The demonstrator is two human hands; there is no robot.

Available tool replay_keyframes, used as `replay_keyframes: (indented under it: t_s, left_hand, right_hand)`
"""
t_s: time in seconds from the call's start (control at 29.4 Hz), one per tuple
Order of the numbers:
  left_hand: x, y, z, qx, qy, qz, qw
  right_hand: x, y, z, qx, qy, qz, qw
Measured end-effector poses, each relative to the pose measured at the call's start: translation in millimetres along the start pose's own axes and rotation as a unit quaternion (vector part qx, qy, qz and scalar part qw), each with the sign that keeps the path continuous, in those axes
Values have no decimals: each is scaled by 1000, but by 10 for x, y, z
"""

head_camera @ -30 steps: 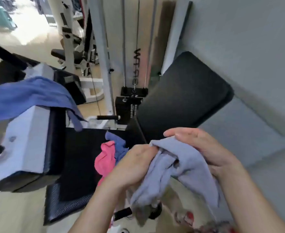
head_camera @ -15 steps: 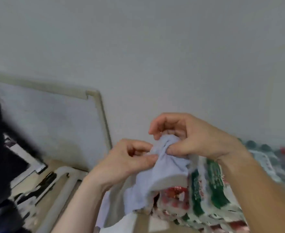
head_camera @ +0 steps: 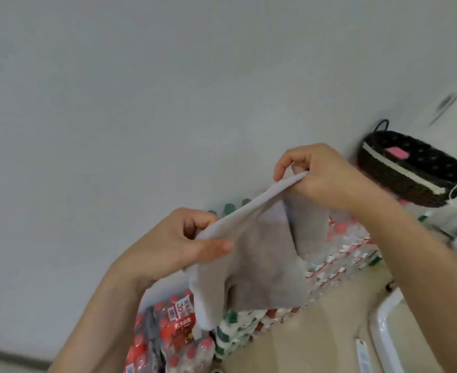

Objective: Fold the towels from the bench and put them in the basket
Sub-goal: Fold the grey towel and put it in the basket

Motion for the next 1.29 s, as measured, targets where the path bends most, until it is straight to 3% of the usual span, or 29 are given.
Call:
replay_keyframes:
  t_s: [0.1, 0.2, 0.27, 0.31, 0.34, 0.41, 0.44, 0.51, 0.61, 0.75, 0.88, 1.05, 1.16, 1.22, 1.29]
  left_hand:
    - [347, 207, -130, 39, 131, 78, 988]
    - [786, 386, -64, 155, 122, 114, 974]
    - [1120, 366, 102, 262, 19, 96, 960]
    - [1256, 258, 213, 305, -72, 66, 947]
    - [1333, 79, 334, 338, -190, 24, 921]
    - [1277, -359, 474, 348, -414, -78, 837]
    - [1230, -509, 452, 335, -476, -126, 804]
    - [1259, -551, 289, 345, -497, -172, 778]
    - [1482, -106, -144, 436, -384, -137, 802]
    - [1631, 811, -838, 560, -163, 11, 812]
    - [1529, 1368, -1221, 538, -66, 187, 819]
    - [1382, 1543, -1546, 530, 63, 319, 784]
    - [1307, 1540, -1751, 428, 128, 392, 804]
    - [1307, 1495, -1926, 366, 179, 421, 810]
    - [1502, 1451, -1979, 367, 164, 396, 826]
  right_hand:
    - [379, -440, 382, -113, -84, -24, 990]
    - [740, -793, 784, -176, -179, -43, 967]
    - [884, -978, 1118, -186, -259, -51, 947]
    - [924, -1068, 1300, -186, -301, -57, 933]
    - [947, -1146, 1478, -181, -341, -67, 920]
    - [965, -1307, 1751, -171, -396, -84, 898]
    - [963, -1383, 1827, -171, -412, -83, 891]
    - [958, -1630, 1857, -182, -423, -78, 884]
    - [849, -2314, 1570, -236, -384, -98, 887]
    - [538, -3454, 922, -308, -194, -130, 922]
    - [139, -4183, 657, -284, -59, -136, 947]
    - [86, -4438, 758, -343, 37, -81, 935]
    - [90, -4546, 713, -370, 128, -76, 917]
    - [97, -4599, 727, -313, 198, -112, 922]
    - [83, -4617, 736, -193, 261, -185, 928]
Point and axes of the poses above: each hand's wrist, its own x-axis towards the middle knuckle, its own z-axis out of the back of the hand, y = z × x, the point moved 8 cm from there along x, towards the middle knuckle, and after that the axes turned 10 degrees about -y, right-handed, at the moved point
